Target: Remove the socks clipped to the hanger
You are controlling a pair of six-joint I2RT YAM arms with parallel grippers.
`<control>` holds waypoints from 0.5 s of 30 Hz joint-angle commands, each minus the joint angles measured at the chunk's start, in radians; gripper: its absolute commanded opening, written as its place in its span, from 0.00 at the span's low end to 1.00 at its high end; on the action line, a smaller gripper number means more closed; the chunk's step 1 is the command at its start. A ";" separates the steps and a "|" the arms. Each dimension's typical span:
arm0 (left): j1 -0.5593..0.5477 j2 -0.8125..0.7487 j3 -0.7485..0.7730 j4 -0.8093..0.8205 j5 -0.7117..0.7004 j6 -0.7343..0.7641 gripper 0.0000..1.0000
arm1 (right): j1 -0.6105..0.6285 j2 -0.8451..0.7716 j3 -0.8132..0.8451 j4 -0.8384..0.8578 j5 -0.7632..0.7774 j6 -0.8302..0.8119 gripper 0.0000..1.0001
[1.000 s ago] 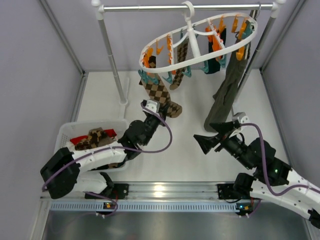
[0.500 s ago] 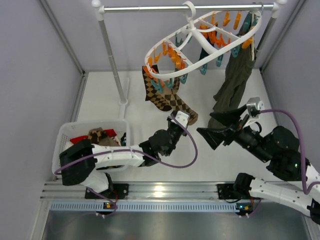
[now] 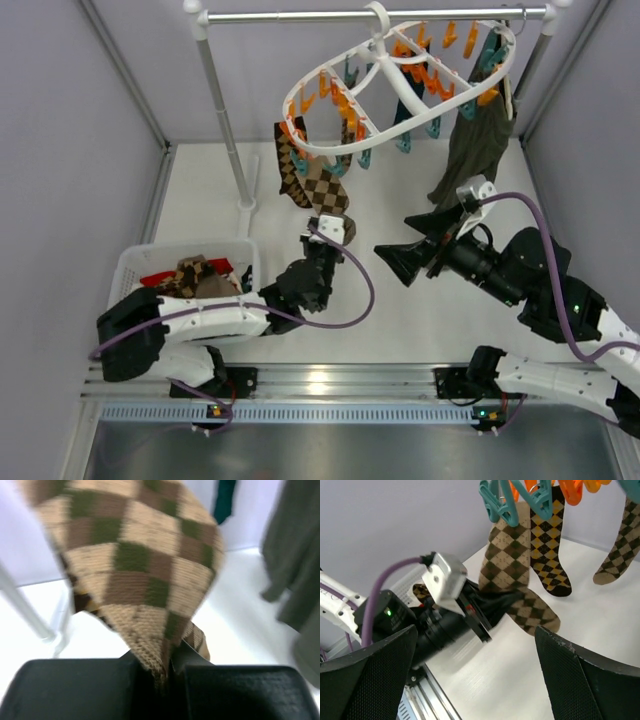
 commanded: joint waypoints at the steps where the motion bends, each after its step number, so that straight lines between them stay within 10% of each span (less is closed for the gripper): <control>1: 0.055 -0.151 -0.052 -0.027 -0.062 -0.051 0.00 | -0.007 -0.002 0.010 0.016 0.006 0.000 0.95; 15: 0.189 -0.513 -0.217 -0.176 -0.034 -0.168 0.00 | -0.010 0.073 0.012 0.071 -0.002 0.031 0.95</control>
